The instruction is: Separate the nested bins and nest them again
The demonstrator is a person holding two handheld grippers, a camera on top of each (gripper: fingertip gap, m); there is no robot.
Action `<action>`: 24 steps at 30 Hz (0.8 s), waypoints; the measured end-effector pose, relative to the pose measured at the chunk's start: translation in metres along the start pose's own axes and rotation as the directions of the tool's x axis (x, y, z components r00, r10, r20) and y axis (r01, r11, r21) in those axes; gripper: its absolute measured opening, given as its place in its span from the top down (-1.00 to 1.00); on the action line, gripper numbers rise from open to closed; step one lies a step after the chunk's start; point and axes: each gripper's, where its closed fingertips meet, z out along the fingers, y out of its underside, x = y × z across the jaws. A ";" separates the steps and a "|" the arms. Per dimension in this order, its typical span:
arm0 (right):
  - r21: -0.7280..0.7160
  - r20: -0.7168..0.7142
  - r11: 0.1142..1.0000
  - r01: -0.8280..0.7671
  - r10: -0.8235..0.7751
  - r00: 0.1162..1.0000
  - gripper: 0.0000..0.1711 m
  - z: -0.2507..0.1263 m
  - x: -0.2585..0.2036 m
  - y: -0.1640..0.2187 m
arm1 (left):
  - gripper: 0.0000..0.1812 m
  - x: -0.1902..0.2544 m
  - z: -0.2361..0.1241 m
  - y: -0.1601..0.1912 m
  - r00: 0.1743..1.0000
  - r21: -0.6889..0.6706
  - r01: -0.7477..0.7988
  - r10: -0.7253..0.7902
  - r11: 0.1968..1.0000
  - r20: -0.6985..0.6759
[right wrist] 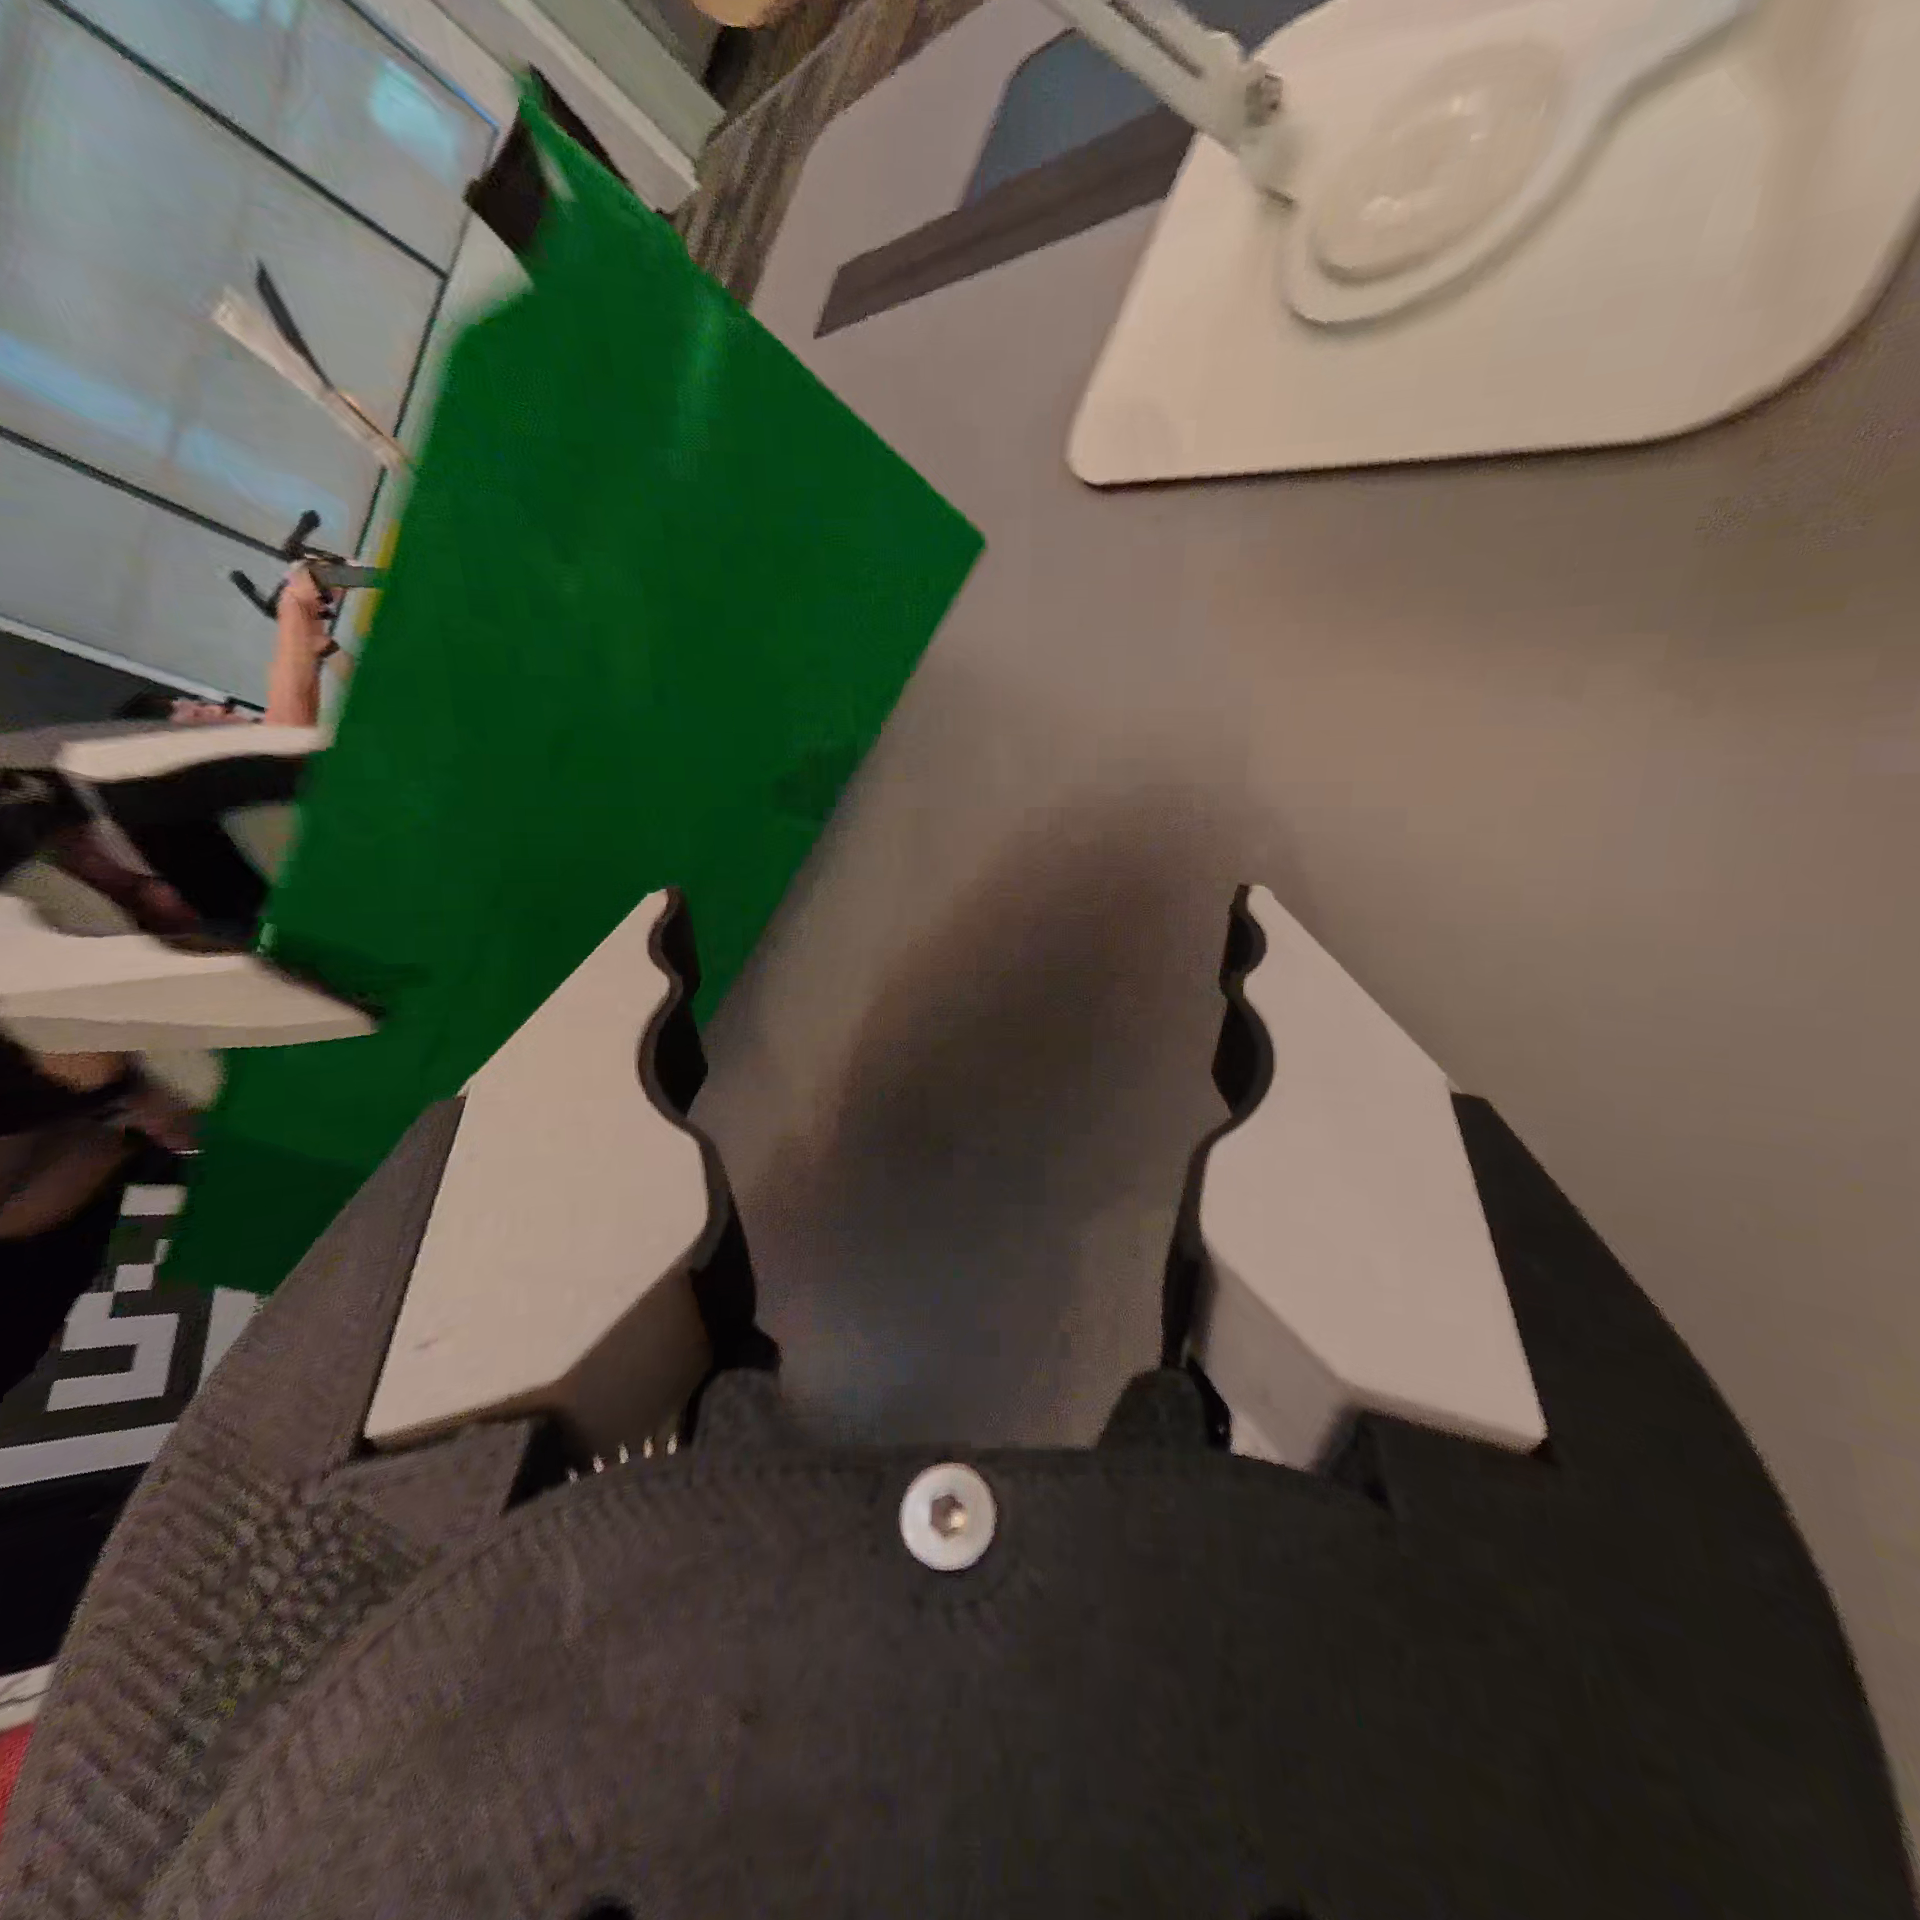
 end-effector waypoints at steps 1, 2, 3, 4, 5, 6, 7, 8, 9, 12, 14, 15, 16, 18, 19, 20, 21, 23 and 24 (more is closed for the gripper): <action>-0.005 -0.016 1.000 0.001 -0.001 1.000 -0.16 -0.005 0.007 0.004 | -0.19 -0.002 0.014 0.011 1.000 -0.020 0.020 -0.020 1.000 0.007; -0.011 -0.028 1.000 0.002 -0.003 1.000 -0.16 -0.009 0.012 0.009 | -0.20 -0.006 0.026 0.020 0.999 -0.034 0.040 -0.039 0.999 0.026; -0.015 -0.032 1.000 -0.002 0.001 0.999 -0.16 -0.012 0.015 0.012 | -0.20 -0.010 0.036 0.028 0.997 -0.041 0.055 -0.052 0.998 0.053; -0.014 -0.030 1.000 -0.011 0.011 0.999 -0.16 -0.015 0.016 0.015 | -0.20 -0.012 0.042 0.033 0.995 -0.046 0.067 -0.063 0.997 0.071; -0.011 -0.026 1.000 -0.021 0.021 0.999 -0.16 -0.016 0.016 0.018 | -0.21 -0.014 0.047 0.035 0.994 -0.046 0.078 -0.074 0.996 0.080; -0.008 -0.023 1.000 -0.029 0.029 0.999 -0.17 -0.017 0.016 0.020 | -0.23 -0.016 0.050 0.036 0.992 -0.039 0.087 -0.083 0.995 0.097; -0.008 -0.018 0.999 -0.035 0.035 0.999 -0.16 -0.017 0.015 0.021 | -0.25 -0.019 0.053 0.037 0.989 -0.033 0.096 -0.091 0.995 0.120; -0.009 -0.012 0.999 -0.040 0.040 0.999 -0.16 -0.016 0.014 0.023 | -0.26 -0.022 0.056 0.039 0.986 -0.032 0.099 -0.094 0.995 0.136; -0.013 -0.007 0.999 -0.043 0.043 0.999 -0.16 -0.015 0.013 0.025 | -0.28 -0.024 0.059 0.039 0.985 -0.025 0.100 -0.095 0.995 0.145; -0.029 0.007 0.999 -0.040 0.040 0.999 -0.16 -0.011 0.009 0.029 | -0.38 -0.029 0.063 0.039 0.979 0.002 0.113 -0.112 0.994 0.171; -0.033 0.016 0.999 -0.038 0.038 0.999 -0.17 -0.010 0.008 0.030 | -0.39 -0.024 0.060 0.034 0.982 0.015 0.109 -0.110 0.994 0.156; -0.032 0.022 0.999 -0.041 0.042 0.999 -0.17 -0.010 0.007 0.029 | -0.41 -0.022 0.055 0.029 0.982 0.036 0.097 -0.101 0.995 0.161; -0.029 0.026 0.999 -0.042 0.043 0.999 -0.17 -0.011 0.007 0.028 | -0.45 -0.021 0.047 0.023 0.981 0.052 0.075 -0.083 0.996 0.174; -0.024 0.030 0.999 -0.039 0.040 0.999 -0.17 -0.012 0.008 0.025 | -0.44 -0.019 0.022 0.005 0.981 0.099 0.044 -0.062 0.994 0.186; -0.023 0.031 0.999 -0.038 0.039 0.999 -0.17 -0.013 0.009 0.024 | -0.40 -0.024 0.004 -0.005 0.976 0.128 0.022 -0.049 0.992 0.212; -0.022 0.029 0.999 -0.035 0.036 0.999 -0.17 -0.015 0.010 0.023 | -0.35 -0.034 -0.016 -0.015 0.967 0.148 -0.008 -0.030 0.989 0.252; -0.021 0.026 0.999 -0.031 0.031 0.999 -0.16 -0.016 0.012 0.022 | -0.33 -0.051 -0.036 -0.021 0.951 0.154 -0.032 -0.017 0.988 0.309; -0.020 0.028 0.999 -0.030 0.031 0.999 -0.16 -0.017 0.015 0.020 | -0.31 -0.089 -0.068 -0.026 0.918 0.134 -0.047 -0.009 0.990 0.395; -0.021 0.030 0.999 -0.032 0.033 0.999 -0.16 -0.018 0.017 0.020 | -0.33 -0.108 -0.075 -0.018 0.910 0.080 -0.026 -0.010 0.996 0.414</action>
